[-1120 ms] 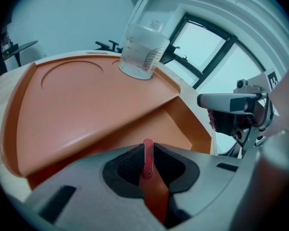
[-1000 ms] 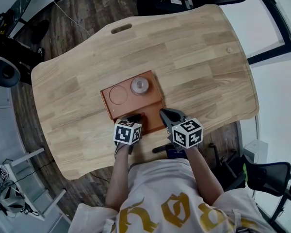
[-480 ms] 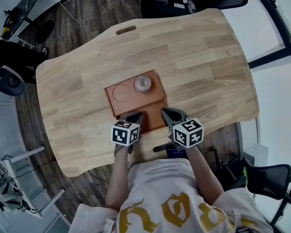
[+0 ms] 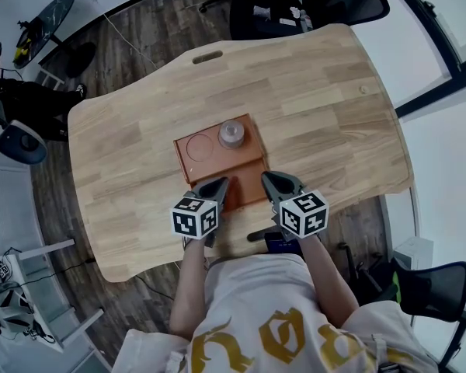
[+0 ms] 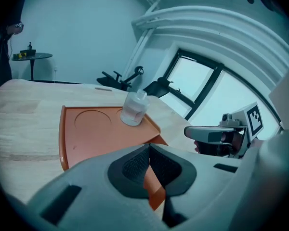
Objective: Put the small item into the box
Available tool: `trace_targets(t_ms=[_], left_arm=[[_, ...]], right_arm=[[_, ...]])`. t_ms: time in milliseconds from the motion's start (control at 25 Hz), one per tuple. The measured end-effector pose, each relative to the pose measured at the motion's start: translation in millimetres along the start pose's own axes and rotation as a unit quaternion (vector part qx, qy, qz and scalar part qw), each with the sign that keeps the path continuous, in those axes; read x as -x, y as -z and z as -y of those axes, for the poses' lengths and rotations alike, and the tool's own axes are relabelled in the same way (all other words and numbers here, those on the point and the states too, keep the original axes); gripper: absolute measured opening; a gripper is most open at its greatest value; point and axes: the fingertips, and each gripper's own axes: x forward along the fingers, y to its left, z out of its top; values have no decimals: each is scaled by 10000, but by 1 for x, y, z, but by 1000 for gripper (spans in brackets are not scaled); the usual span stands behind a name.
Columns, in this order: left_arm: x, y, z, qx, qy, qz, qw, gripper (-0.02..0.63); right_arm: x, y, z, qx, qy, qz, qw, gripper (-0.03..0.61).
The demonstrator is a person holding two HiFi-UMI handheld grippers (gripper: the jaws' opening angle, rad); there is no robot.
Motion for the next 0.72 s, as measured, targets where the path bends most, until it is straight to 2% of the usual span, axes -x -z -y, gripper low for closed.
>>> trace_targets(t_ms=[200, 480, 720], left_arm=[[22, -21, 13, 49, 129, 498, 9987, 9], [51, -26, 22, 397, 328, 1129, 9923, 9], [84, -46, 34, -18, 184, 1699, 9853, 9]], right_arm=[[13, -9, -10, 148, 64, 198, 9997, 11], [32, -16, -28, 447, 138, 479, 9978, 11], [45, -26, -42, 695, 227, 745, 9945, 11]])
